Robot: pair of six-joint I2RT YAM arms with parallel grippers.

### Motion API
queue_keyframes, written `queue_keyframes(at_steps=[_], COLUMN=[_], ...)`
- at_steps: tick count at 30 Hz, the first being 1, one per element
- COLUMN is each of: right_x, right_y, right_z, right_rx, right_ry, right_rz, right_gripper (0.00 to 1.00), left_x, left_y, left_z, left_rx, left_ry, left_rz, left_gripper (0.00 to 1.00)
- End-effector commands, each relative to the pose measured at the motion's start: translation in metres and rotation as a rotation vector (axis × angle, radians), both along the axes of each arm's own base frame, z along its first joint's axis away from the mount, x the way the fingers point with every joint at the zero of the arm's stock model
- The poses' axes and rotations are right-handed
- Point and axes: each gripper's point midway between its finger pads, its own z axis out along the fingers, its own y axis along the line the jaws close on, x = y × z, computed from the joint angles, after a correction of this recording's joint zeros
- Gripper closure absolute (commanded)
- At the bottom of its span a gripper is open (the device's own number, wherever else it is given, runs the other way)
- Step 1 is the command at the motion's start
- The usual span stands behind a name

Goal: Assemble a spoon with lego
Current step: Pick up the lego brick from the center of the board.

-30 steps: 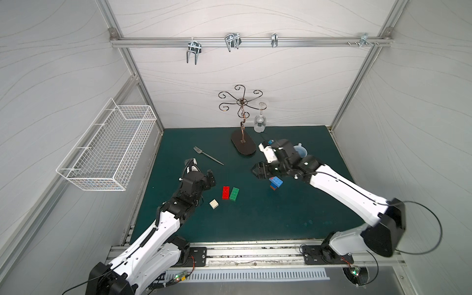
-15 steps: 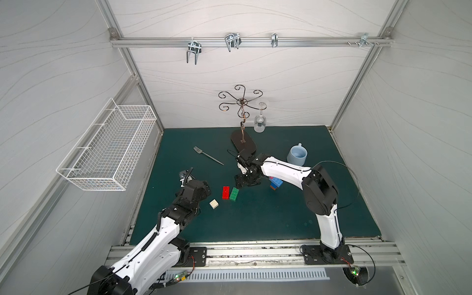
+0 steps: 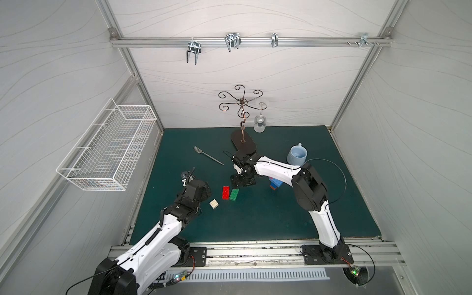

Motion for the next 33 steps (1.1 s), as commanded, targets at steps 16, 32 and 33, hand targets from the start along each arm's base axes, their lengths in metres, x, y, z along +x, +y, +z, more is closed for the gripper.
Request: queue_keyframes(at_steps=[16, 32, 33], right_x=[-0.038, -0.052, -0.053], right_y=[-0.023, -0.024, -0.025], right_z=[-0.020, -0.011, -0.010], right_rx=[-0.252, -0.279, -0.283], right_ry=[0.028, 0.014, 0.011], right_rz=[0.174, 0.256, 0.258], right_gripper=[0.25, 0.38, 0.38], left_x=[0.011, 0.012, 0.012], left_y=[-0.003, -0.006, -0.006], left_z=[0.015, 0.011, 0.011], left_rx=[-0.037, -0.049, -0.047], left_ry=[-0.054, -0.032, -0.031], left_rz=[0.017, 0.008, 0.006], left_gripper=[0.00, 0.00, 0.00])
